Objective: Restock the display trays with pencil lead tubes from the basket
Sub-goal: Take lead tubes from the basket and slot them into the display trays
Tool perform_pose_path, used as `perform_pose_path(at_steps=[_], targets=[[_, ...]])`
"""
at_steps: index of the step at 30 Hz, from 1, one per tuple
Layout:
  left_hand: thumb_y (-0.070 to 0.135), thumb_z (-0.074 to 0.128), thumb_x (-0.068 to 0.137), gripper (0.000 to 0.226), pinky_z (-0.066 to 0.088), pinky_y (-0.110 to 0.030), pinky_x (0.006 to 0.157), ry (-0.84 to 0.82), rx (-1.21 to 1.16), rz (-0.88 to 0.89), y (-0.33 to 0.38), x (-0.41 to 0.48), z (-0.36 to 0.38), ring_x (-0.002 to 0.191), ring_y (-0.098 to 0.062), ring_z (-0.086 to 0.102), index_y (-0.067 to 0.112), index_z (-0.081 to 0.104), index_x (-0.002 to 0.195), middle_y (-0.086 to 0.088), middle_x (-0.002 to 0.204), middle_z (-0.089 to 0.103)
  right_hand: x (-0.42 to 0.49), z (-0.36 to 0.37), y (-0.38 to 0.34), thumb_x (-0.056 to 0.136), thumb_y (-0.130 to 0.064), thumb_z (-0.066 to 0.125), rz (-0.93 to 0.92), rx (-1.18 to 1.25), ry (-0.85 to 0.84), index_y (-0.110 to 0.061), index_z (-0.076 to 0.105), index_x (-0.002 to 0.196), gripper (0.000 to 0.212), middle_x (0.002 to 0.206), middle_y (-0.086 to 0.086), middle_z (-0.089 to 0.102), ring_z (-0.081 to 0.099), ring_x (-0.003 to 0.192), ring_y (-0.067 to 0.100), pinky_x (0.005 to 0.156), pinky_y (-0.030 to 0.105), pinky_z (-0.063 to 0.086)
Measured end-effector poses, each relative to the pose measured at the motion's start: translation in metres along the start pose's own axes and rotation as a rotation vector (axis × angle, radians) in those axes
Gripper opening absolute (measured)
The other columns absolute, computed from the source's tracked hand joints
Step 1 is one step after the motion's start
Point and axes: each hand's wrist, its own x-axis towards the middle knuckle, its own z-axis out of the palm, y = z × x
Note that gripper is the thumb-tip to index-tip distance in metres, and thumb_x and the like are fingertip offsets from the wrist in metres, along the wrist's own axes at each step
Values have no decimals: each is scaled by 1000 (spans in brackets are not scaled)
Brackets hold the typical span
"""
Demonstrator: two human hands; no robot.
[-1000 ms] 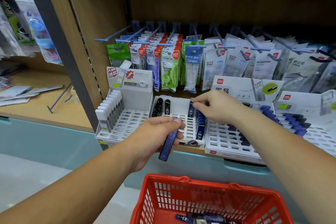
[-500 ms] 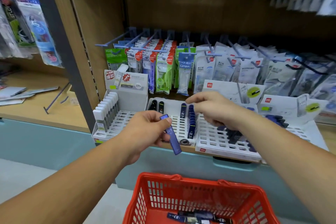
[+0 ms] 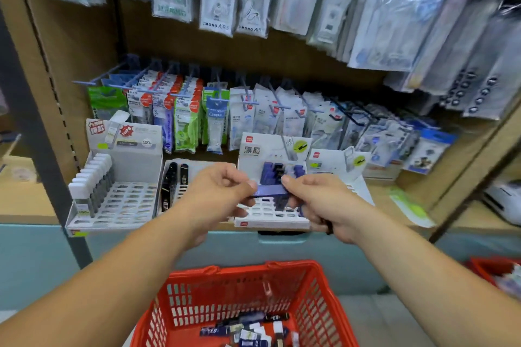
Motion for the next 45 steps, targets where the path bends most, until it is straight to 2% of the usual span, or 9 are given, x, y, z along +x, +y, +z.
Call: perform_pose_path(at_steps=[5,9,17,22,25,29,32,38,45], targets=[[1,81,85,27,55,-26,60,-130,173,26,-7,-5,8,66,-17,64,8,67,106,-8,76,70,9,1,6,98,-38,67,-72,77,16,-14,56,70,39,42,-7,43,22,36,12,45,21,14],[-6,80,81,23,57,-33,65,-158,253,9,-16,-1,7,69,-17,65,6,73,100,-10,82,73,26,3,36,97,-40,67,-76,281,74,-11,53,72,40,61,9,44,24,37,14,40,19,19],[5,78,86,26,61,-29,66,-60,9,-8,-18,7,18,71,-22,67,3,72,112,-27,91,72,52,0,52,97,-45,65,-23,285,87,-15,50,71,43,55,0,41,25,39,16,42,23,20],[12,73,94,13,54,-36,69,201,-4,45,-21,18,30,67,-20,64,4,72,103,-21,83,72,59,-6,55,99,-46,62,95,395,126,-14,65,84,36,61,-2,44,30,42,14,41,23,23],[15,71,96,5,55,-35,67,312,171,96,-19,20,29,68,-20,64,11,73,95,-19,86,74,59,-21,50,94,-23,57,218,645,24,-13,61,101,13,62,-2,45,36,42,14,40,24,28],[7,66,98,7,55,-19,57,270,482,123,-11,39,41,62,-9,66,12,70,96,-10,80,75,56,-29,53,86,6,41,191,845,-145,-4,59,126,44,73,5,42,43,51,19,47,31,42],[5,70,93,15,62,-37,73,218,634,186,-8,67,51,73,-21,70,19,67,96,-12,85,71,53,-31,57,90,21,37,138,906,-185,-4,59,128,50,88,8,45,47,58,19,66,52,61],[7,75,89,25,60,-48,79,179,774,198,-29,99,55,77,-26,69,28,61,88,-3,82,70,49,-37,72,94,23,47,50,984,-128,-5,60,127,45,120,20,64,73,84,32,74,47,63],[4,74,89,27,60,-41,79,106,906,224,-25,110,49,78,-20,70,28,60,83,1,79,71,45,-47,76,96,15,53,74,1067,-47,1,54,130,37,104,24,76,76,95,34,77,42,63]])
